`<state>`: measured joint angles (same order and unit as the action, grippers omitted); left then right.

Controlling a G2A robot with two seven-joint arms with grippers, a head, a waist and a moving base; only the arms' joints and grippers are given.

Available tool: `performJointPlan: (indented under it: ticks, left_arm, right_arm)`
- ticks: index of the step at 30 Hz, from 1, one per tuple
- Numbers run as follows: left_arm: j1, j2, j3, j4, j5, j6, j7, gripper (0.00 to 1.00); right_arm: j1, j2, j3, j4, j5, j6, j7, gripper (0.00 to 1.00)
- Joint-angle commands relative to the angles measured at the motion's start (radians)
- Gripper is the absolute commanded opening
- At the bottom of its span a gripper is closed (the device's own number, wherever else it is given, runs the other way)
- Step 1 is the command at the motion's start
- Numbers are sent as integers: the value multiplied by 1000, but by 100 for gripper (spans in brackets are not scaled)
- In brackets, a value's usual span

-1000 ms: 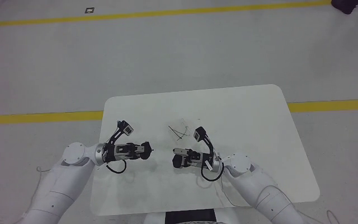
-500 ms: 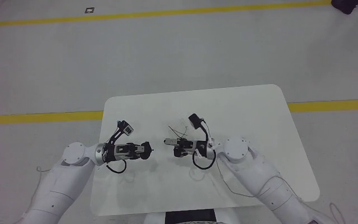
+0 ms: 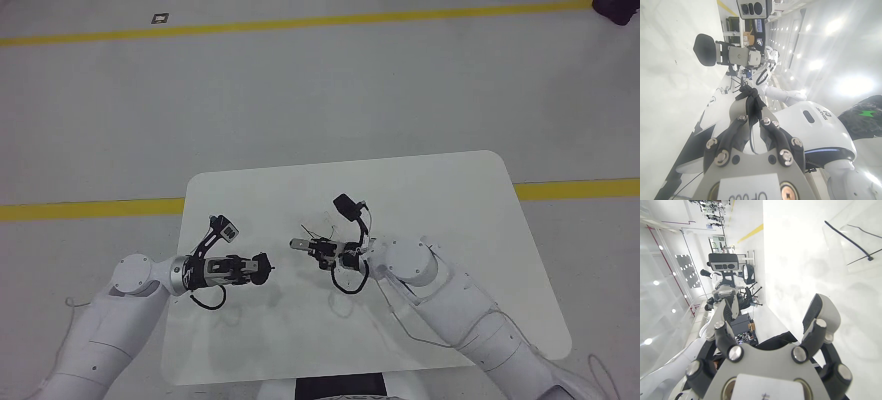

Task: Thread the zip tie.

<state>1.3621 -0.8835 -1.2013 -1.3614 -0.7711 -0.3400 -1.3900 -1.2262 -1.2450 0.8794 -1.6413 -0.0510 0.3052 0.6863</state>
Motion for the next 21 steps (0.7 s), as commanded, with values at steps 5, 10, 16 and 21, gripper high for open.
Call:
performJointPlan:
  ticks: [5,10,16,21]
  left_arm:
    - [0,0,0,0,0,0,0,0]
    - [0,0,0,0,0,0,0,0]
    - [0,0,0,0,0,0,0,0]
    - [0,0,0,0,0,0,0,0]
  right_arm:
    - [83,-8,-27,40,-112,35,11,100]
    - [179,-36,-71,139,-204,35,47,100]
    - [270,-95,-144,243,-300,35,135,100]
    - [276,-101,-145,253,-333,35,145,100]
